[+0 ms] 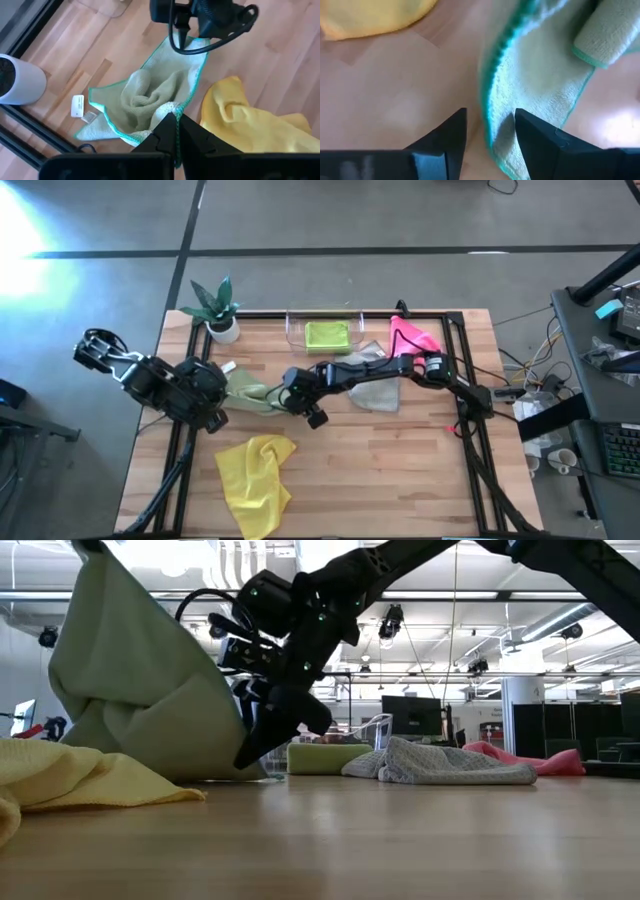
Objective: Fold microfiber towels
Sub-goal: Fold the light green microfiber cloth
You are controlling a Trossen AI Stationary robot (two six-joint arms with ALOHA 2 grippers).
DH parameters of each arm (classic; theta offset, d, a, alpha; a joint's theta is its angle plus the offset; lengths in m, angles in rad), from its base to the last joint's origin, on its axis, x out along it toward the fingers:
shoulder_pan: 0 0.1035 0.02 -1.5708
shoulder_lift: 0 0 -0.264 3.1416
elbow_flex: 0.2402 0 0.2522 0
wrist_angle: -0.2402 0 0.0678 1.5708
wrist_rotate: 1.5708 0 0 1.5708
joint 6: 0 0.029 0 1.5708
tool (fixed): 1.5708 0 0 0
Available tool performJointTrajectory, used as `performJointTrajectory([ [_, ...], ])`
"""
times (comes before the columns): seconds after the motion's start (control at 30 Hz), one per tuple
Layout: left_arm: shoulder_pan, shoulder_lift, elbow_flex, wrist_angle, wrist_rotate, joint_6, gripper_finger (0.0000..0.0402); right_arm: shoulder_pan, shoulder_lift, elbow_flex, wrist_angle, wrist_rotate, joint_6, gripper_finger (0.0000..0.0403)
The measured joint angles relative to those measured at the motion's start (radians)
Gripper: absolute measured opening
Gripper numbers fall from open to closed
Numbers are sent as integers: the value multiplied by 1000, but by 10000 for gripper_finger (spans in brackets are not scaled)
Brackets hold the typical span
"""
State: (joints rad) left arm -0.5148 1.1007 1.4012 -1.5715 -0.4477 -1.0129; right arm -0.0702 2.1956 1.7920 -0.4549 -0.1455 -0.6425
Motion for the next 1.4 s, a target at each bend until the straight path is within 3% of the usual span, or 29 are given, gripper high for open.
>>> performJointTrajectory([
  [0.13,0,0,12,0,0,6,0,-15,0,0,-10,66,27,139],
  [0.4,0,-4,14,0,0,6,0,-48,0,-1,-35,97,63,93],
  [0.63,0,-11,14,0,1,27,0,-48,-9,0,-107,95,107,15],
  [0.83,0,-7,14,0,43,79,0,-31,-65,54,-330,95,299,9],
  [1.03,0,17,14,7,68,195,0,20,-171,85,-439,100,467,8],
  [1.4,0,66,14,17,53,297,0,156,-454,86,-550,344,817,8],
])
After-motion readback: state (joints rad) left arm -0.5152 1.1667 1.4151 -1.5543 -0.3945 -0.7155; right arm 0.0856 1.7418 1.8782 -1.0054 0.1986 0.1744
